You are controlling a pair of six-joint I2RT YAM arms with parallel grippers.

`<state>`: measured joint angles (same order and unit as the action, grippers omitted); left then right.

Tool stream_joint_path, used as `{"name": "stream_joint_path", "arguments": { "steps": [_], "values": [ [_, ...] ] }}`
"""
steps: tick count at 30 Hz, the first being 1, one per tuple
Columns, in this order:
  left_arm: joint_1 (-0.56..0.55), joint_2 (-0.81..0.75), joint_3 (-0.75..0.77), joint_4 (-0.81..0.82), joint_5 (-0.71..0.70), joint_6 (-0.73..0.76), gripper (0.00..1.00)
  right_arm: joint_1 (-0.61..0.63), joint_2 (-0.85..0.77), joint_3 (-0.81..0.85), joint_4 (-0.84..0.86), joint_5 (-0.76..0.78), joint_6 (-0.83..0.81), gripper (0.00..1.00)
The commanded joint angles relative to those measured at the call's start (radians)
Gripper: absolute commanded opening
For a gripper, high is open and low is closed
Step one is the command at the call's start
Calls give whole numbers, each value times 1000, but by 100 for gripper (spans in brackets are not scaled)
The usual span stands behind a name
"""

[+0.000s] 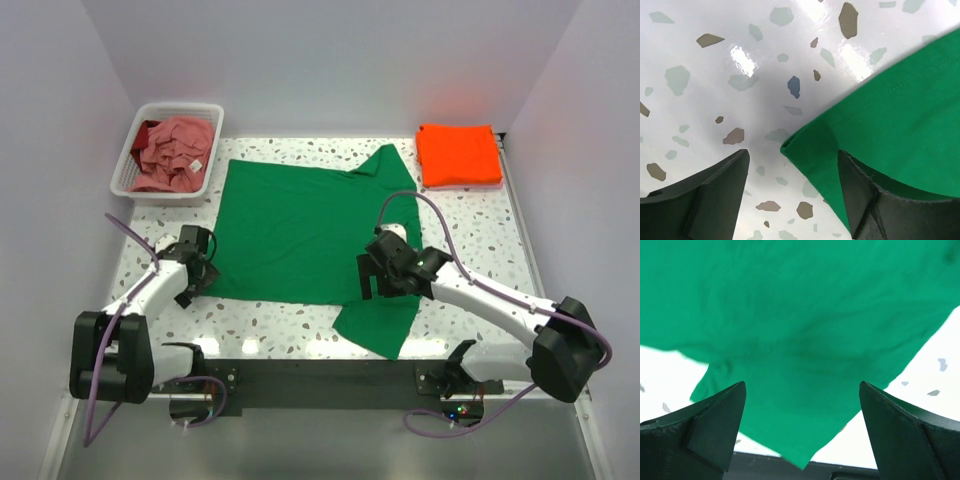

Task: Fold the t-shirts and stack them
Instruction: Fold the tshirt

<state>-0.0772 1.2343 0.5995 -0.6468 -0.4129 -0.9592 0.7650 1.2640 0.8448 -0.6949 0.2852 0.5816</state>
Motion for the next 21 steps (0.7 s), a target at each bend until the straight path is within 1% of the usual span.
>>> {"name": "stream_joint_path", "arguments": {
  "steps": [1, 2, 3, 5, 7, 10, 11, 13, 16, 17, 18, 21],
  "values": [
    [27, -4, -15, 94, 49, 16, 72, 36, -37, -38, 3, -37, 75, 98],
    [28, 7, -15, 104, 57, 22, 65, 39, -35, -41, 3, -40, 73, 99],
    [30, 17, -12, 110, 63, 31, 62, 45, -32, -38, 0, -37, 75, 98],
    [34, 53, -7, 119, 91, 42, 51, 53, -26, -33, -5, -31, 67, 98],
    [34, 68, -12, 130, 100, 51, 47, 54, -23, -26, -14, -23, 64, 98],
    [34, 90, -20, 147, 117, 60, 34, 57, -21, -23, -28, -18, 61, 98],
    [34, 102, -20, 151, 126, 65, 26, 56, -25, -21, -35, -9, 63, 98],
    [34, 106, -26, 162, 138, 68, 20, 57, -28, -18, -64, -4, 67, 98],
    [34, 119, -30, 159, 134, 66, 8, 59, -44, -23, -90, -6, 73, 98],
    [34, 122, -30, 157, 135, 66, 0, 62, -51, -24, -97, -7, 80, 98],
    [34, 122, -29, 154, 137, 66, 0, 68, -52, -30, -101, -14, 78, 98],
    [34, 111, -27, 150, 137, 73, 0, 137, -58, -32, -124, -14, 47, 96]
  ]
}}
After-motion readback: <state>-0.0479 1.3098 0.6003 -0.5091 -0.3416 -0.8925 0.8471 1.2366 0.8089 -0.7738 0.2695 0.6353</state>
